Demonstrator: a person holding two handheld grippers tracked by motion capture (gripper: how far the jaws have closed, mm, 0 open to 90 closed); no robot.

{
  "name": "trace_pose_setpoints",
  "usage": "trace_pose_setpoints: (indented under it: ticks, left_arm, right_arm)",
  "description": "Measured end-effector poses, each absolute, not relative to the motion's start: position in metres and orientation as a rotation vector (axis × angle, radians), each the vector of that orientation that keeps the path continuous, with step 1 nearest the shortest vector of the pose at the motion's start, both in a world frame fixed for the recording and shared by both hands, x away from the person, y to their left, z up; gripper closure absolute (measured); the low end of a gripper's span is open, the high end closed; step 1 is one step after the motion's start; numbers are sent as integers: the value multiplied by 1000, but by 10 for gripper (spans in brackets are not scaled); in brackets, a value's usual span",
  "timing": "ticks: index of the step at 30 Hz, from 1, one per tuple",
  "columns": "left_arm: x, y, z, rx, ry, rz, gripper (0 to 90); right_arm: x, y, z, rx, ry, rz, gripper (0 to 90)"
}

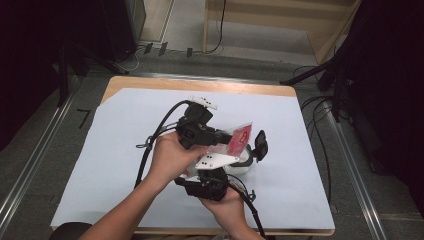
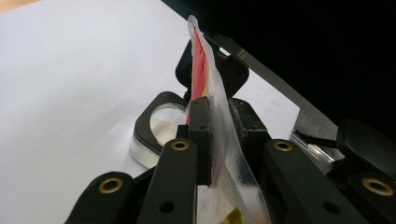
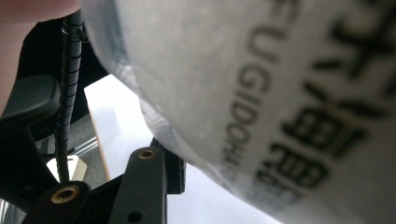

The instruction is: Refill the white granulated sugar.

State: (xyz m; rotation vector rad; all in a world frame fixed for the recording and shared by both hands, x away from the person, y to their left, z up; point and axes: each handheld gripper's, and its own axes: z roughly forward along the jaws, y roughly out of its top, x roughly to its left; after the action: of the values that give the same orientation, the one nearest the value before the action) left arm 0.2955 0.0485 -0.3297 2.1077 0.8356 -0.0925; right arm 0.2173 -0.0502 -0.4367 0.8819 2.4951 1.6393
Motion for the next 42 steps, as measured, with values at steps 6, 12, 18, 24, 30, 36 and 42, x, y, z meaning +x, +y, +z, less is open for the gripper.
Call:
trace_pose_setpoints:
  ticks: [6,12,18,24,30,36,42]
  left_arm:
    - [295,48,-329,2109,840,-92,808]
    - [295,48,-330,2110,840,-91,808]
    - [295,48,-330,2107,838,-94,808]
    - [295,48,-329,2108,839,-100,803]
    - [295,48,-329,2107,838,-101,801]
    - [295,49,-329,2110,839,-101,799]
    - [295,48,-329,2109,839,-102,800]
  right_arm:
    - [217,-50,-437,881,2495,1639,636]
    - [217,-50,-437,881,2495,1639,636]
    - [217,-50,-437,883,2494,1639,637]
    - [217,-50,-436,889,2490,1641,637]
    - [217,-50,-436,886,2491,1644,637]
    - [217,-50,-436,884,2493,1641,637]
    - [217,-50,-436,885,2494,1639,637]
